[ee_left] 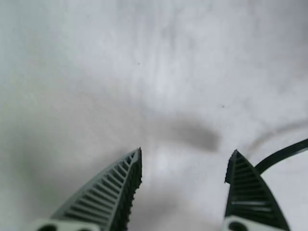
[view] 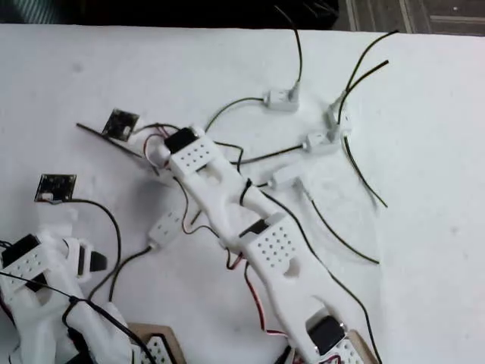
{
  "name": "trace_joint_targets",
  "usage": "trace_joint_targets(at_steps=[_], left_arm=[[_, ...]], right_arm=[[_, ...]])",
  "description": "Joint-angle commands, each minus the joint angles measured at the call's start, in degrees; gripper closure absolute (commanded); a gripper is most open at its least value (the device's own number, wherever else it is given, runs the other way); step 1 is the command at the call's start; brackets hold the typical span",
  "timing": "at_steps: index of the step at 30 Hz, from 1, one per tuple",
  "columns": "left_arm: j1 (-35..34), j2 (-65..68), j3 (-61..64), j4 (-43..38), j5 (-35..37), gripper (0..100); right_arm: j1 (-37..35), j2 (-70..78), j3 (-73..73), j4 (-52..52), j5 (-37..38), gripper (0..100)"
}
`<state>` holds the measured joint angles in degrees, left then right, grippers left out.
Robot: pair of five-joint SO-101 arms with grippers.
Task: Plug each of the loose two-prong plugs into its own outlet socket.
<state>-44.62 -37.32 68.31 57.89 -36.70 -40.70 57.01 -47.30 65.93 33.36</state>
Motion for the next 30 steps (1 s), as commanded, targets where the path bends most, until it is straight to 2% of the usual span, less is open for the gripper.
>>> trace_joint_targets(at_steps=[1,15,22,30], left_arm=[[-0.2,-1.3,-0.2,-0.7,0.5,72],[-0.3,-1.3,0.0,-1.4,0.6,72],[-0.3,-1.3,0.0,-1.4,0.6,72],[-0.3,-1.3,0.0,-1.4,0.6,72]], right_arm=[[2.1,-0.9,-2.4,0.7,0.3,98.0],[11.3,-14.4,-2.4,20.3,0.3,98.1],[12.4,-18.9,-1.6,32.7,0.1,98.1],[15.0,-28.4,19.3,32.5,0.3,98.1]])
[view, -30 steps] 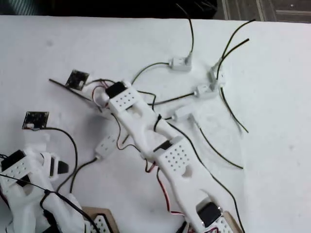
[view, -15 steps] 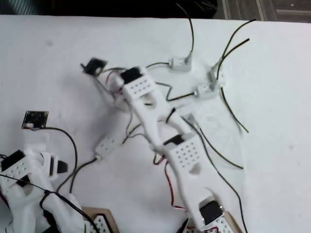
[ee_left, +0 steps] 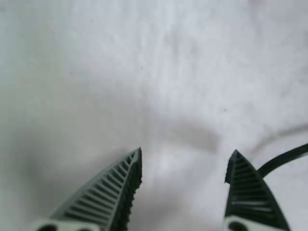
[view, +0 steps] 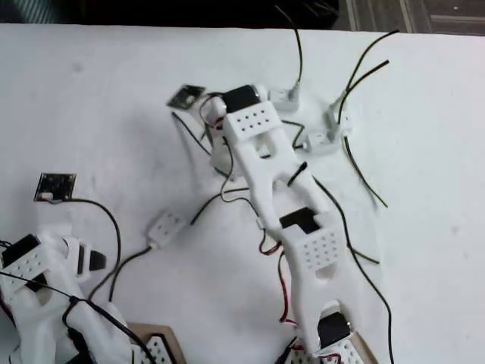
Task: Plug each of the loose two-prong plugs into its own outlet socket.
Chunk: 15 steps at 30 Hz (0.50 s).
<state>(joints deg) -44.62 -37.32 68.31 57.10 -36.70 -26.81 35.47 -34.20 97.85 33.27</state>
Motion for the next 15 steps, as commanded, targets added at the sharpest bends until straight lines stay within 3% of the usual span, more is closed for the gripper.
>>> trace_joint_targets(at_steps=[1,11,15], left_arm=[[-0.3,-1.3,0.1,-0.6,0.6,72],[-0.2,-1.3,0.1,-0.6,0.6,72],[-0.2,-1.3,0.2,-0.6,0.6,72]], right_arm=[[1.3,-8.7,9.3,0.6,0.4,98.1],[1.4,-25.2,40.5,-4.4,0.8,98.1],[0.7,-26.4,48.8,-10.7,5.6,97.8]])
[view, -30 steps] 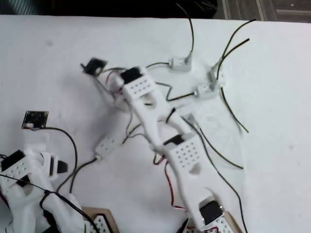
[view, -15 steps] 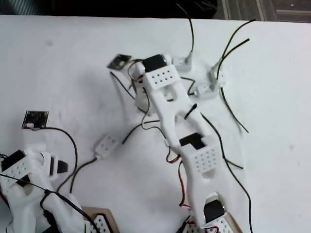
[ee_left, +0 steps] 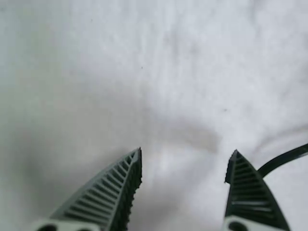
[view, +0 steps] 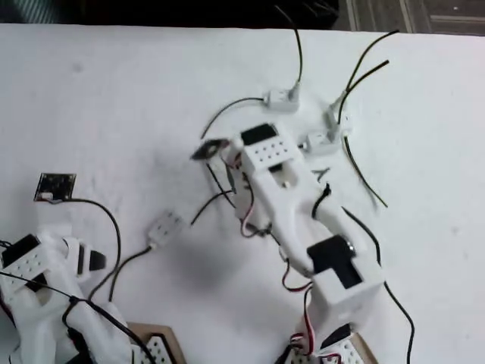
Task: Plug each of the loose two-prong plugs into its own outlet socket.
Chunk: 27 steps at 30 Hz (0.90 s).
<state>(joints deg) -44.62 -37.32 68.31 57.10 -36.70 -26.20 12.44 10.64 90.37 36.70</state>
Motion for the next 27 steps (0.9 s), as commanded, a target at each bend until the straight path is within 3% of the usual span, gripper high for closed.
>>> trace_joint_targets(at_steps=[1,7,17,27], left_arm=[[-0.2,-1.3,0.2,-0.6,0.6,72],[-0.1,-1.3,0.2,-0.6,0.6,72],[-0.2,-1.3,0.2,-0.6,0.5,72],[-0.2,-1.3,0.2,-0.6,0.5,72]], right_arm=[[-0.2,-3.4,5.1,-4.2,2.1,96.8],[-2.4,-3.4,6.7,-5.0,2.1,79.5],[-5.4,-2.5,1.1,-5.1,2.1,79.6],[-5.2,17.8,-13.8,-1.5,-1.8,79.7]])
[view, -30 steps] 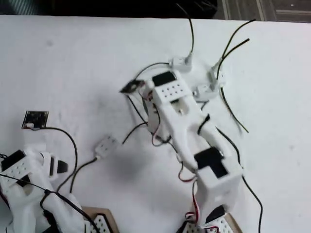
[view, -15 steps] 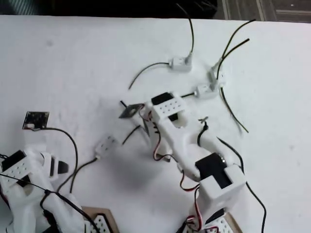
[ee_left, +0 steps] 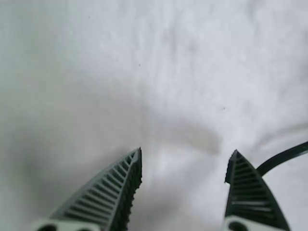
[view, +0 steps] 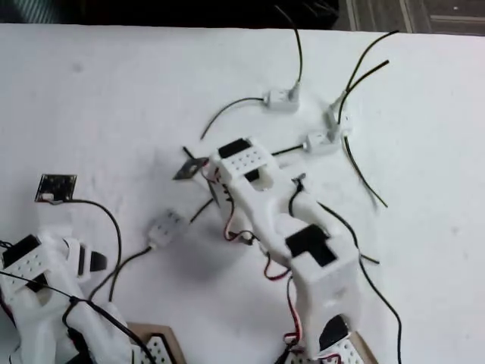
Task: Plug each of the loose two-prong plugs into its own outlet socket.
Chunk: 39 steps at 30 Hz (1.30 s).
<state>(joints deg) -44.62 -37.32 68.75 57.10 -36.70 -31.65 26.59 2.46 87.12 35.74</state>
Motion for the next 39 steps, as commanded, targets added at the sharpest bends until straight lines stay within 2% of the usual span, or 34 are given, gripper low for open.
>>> trace_joint_targets(at_steps=[1,7,11,14,23,28,39], left_arm=[[-0.2,-1.3,-0.3,-0.6,0.5,72],[-0.2,-1.3,-0.3,-0.6,0.5,72],[-0.2,-1.3,-0.3,-0.7,0.5,72],[-0.2,-1.3,-0.3,-0.7,0.5,72],[-0.2,-1.3,-0.3,-0.7,0.5,72],[-0.2,-1.3,-0.3,-0.7,0.5,72],[-0.2,-1.3,-0.3,-0.7,0.5,72]], right_arm=[[0.1,5.0,-7.5,3.3,-0.8,79.7],[0.2,8.0,-16.9,10.8,-1.1,87.1],[0.2,8.1,-17.3,11.1,-5.5,78.5],[0.2,7.9,-17.3,11.2,-6.1,72.8],[0.0,-3.3,-16.3,11.3,-6.2,72.9],[-2.7,-7.8,-11.4,11.1,-6.2,72.9],[-7.3,-0.8,-11.3,7.3,-9.1,72.9]])
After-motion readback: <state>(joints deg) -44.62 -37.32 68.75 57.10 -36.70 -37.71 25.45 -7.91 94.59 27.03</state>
